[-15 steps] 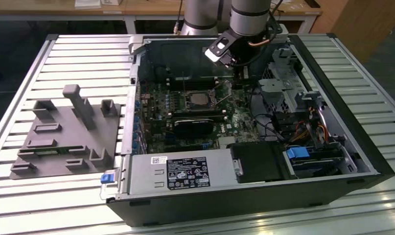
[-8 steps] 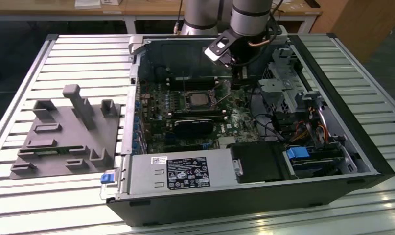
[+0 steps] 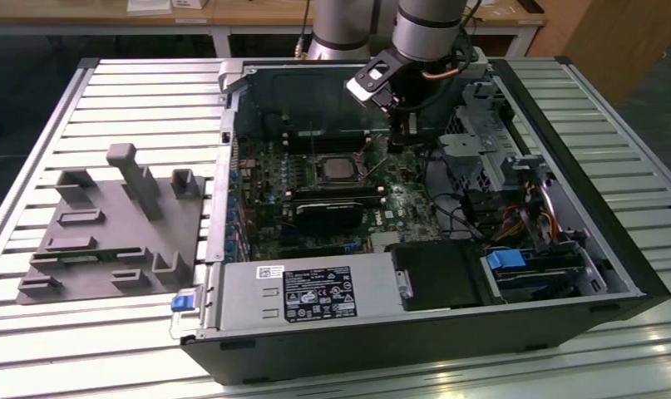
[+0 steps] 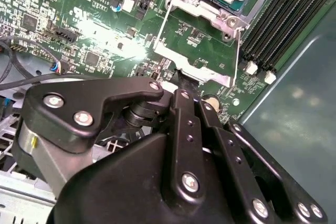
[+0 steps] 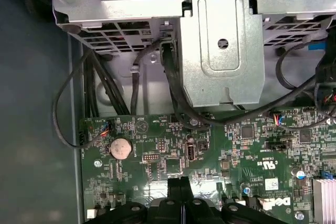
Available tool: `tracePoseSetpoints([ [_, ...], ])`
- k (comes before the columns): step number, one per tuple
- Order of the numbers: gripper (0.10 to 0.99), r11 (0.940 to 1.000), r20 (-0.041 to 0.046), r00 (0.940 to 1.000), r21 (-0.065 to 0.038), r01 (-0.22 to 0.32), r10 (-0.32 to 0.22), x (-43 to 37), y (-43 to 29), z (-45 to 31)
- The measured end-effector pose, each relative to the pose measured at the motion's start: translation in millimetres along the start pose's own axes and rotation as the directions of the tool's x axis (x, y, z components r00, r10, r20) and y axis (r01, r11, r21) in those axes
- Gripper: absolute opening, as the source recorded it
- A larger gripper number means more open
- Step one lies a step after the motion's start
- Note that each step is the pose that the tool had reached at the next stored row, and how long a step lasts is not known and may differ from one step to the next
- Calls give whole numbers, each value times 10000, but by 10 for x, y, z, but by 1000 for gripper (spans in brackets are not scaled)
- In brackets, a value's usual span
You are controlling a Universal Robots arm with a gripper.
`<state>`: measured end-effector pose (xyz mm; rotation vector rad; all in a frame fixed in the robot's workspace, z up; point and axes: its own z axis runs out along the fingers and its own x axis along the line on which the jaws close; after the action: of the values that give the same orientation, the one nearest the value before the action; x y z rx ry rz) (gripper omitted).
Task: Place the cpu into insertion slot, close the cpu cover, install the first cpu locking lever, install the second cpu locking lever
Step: 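Close the cpu cover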
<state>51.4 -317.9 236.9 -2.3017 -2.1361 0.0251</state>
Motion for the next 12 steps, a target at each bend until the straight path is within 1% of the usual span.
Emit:
tracePoseSetpoints([
  [3, 106, 10000, -3, 10000, 0, 0, 0, -1, -18, 1],
  [5, 106, 10000, -8, 10000, -3, 1, -1, -4, -54, 1],
  [7, 106, 10000, -14, 10000, -15, 0, 0, -8, -114, 2],
  [12, 106, 10000, -28, 10000, -71, 1, -1, -22, -289, 3],
])
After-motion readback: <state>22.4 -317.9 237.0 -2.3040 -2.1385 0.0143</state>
